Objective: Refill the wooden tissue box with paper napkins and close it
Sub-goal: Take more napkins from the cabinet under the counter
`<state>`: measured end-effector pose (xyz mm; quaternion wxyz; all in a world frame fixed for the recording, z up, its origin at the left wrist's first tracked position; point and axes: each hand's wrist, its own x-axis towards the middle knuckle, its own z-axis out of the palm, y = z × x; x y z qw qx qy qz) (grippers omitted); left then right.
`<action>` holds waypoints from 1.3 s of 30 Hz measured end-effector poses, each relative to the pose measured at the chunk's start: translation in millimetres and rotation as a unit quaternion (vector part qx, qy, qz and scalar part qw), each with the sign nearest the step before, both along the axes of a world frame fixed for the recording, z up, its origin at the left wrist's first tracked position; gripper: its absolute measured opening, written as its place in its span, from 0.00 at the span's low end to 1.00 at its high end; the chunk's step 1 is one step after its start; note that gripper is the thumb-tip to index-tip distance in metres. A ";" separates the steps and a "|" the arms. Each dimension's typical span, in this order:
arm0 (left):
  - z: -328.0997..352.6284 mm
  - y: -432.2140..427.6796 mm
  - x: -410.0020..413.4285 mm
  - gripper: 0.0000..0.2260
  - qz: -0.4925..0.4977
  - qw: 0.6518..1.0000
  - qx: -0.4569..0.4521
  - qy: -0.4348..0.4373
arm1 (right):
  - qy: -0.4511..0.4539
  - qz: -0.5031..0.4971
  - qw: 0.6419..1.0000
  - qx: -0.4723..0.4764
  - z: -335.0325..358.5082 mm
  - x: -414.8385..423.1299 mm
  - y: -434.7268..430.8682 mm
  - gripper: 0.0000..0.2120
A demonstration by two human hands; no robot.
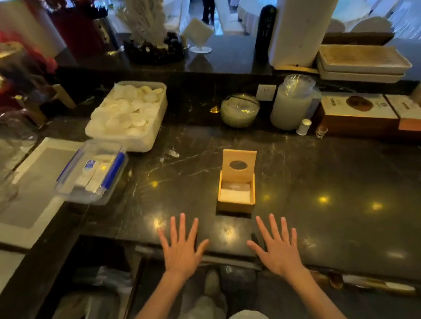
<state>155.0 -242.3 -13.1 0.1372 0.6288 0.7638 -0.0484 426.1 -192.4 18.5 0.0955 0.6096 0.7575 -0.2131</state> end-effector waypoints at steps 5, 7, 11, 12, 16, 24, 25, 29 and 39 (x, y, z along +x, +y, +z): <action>-3.6 -79.3 -20.6 0.34 0.084 0.996 -0.026 0.026 | 0.038 0.042 0.998 -0.040 -15.9 -19.4 -45.3 0.41; -6.0 -107.3 -30.0 0.35 0.101 0.994 -0.037 0.029 | 0.062 0.067 0.994 -0.055 -18.8 -33.6 -61.7 0.44; -12.0 -148.4 -52.9 0.36 0.147 0.987 -0.069 0.007 | 0.092 0.095 0.987 -0.096 -18.6 -73.6 -85.3 0.38; -12.4 -154.8 -58.6 0.37 0.156 0.985 -0.075 -0.004 | 0.094 0.101 0.984 -0.109 -18.3 -84.4 -90.4 0.37; -9.8 -171.2 -84.3 0.48 0.187 0.978 -0.083 -0.044 | 0.088 0.112 0.972 -0.184 -18.0 -128.7 -107.9 0.36; -67.9 -164.5 -175.7 0.38 0.221 0.965 -0.063 -0.123 | 0.142 0.001 0.947 -0.288 -81.3 -244.4 -133.7 0.37; -83.0 -161.7 -188.8 0.37 0.214 0.967 -0.061 -0.126 | 0.153 -0.019 0.945 -0.289 -98.9 -260.6 -134.5 0.38; -149.6 -149.0 -233.9 0.34 0.200 0.967 -0.060 -0.148 | 0.240 -0.095 0.924 -0.283 -170.8 -320.7 -132.9 0.37; -286.2 -134.9 -271.0 0.27 0.294 0.910 0.027 -0.290 | 0.385 -0.301 0.826 -0.281 -334.7 -368.4 -124.7 0.32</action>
